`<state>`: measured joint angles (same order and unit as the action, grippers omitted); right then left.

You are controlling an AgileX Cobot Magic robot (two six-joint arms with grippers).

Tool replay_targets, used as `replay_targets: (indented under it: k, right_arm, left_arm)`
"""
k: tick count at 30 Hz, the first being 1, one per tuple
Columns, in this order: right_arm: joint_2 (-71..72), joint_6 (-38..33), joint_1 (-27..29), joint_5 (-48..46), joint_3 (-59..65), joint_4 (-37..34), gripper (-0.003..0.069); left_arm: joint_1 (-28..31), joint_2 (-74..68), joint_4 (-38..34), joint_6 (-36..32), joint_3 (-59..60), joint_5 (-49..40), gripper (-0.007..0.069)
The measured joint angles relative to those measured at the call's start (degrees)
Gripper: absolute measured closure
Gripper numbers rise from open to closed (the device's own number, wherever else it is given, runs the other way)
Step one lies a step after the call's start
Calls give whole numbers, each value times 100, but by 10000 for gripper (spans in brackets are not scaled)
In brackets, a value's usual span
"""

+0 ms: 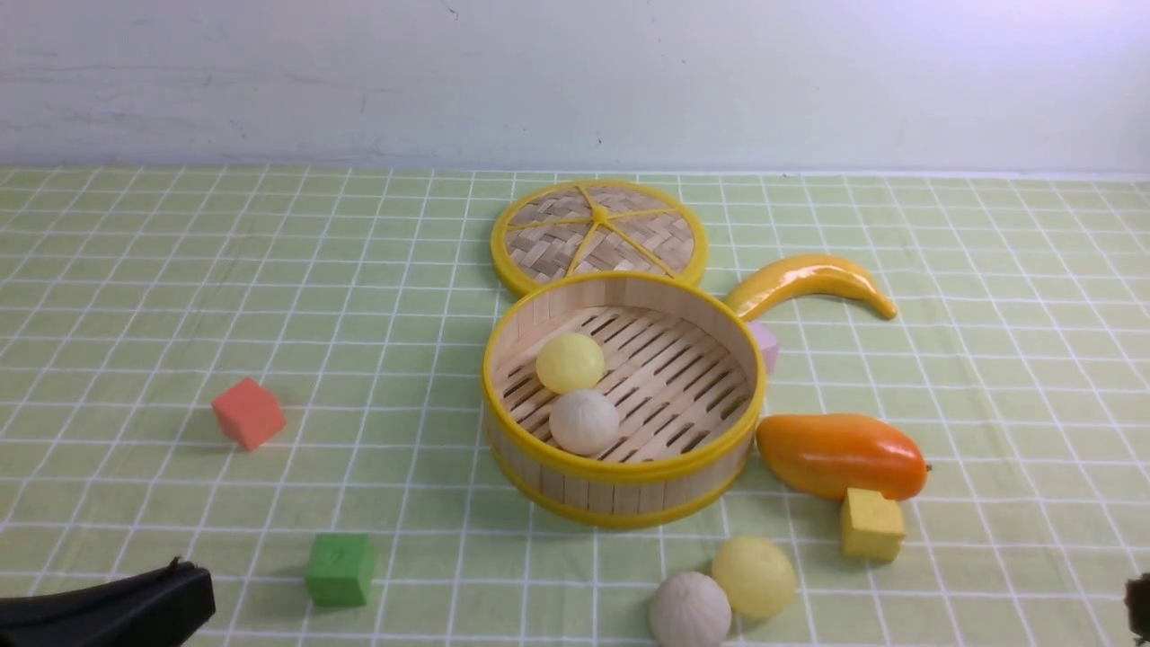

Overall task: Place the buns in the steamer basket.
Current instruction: Use the right arm to grab a steamed stuffed bun

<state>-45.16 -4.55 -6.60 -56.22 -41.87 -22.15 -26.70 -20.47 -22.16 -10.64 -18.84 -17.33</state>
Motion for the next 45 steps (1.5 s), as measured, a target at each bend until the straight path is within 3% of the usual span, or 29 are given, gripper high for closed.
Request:
replay_targets:
  k: [3,11,12,14,17,18,19,21,24,45]
  right_arm:
    - [-894,-111,-278,-142,-414,-28,655]
    - [-2996,58,-2407,209,-1430,299,620]
    - [-3047,94,-2464,234,-1480,328,616]
    - [-3670,346,-3086,332,-1821,702,543]
    - [-4260,698,-3489,396,-2215,1148,427]
    - [-4292,698,-3504,397,-2238,1175,419]
    - [-4543,886,-3577,439,-2415,1376,349]
    - [-4730,1049,-3595,507,-2523,1556,296]
    - [-4936,1280,-3600,656,-2570,1688,263]
    - [-5938,1462,-3602,1313,-2591,1829,365]
  left_arm:
    - [0,0,-5,0,0,0,638]
    - [0,0,-5,0,0,0,638]
    - [0,0,-11,0,0,0,638]
    - [0,0,-10,0,0,-6,638]
    - [0,0,-10,0,0,-6,638]
    - [0,0,-10,0,0,-6,638]
    - [0,0,-10,0,0,-6,638]
    - [0,0,-10,0,0,-6,638]
    - [0,0,-10,0,0,-6,638]
    - [0,0,-10,0,0,-6,638]
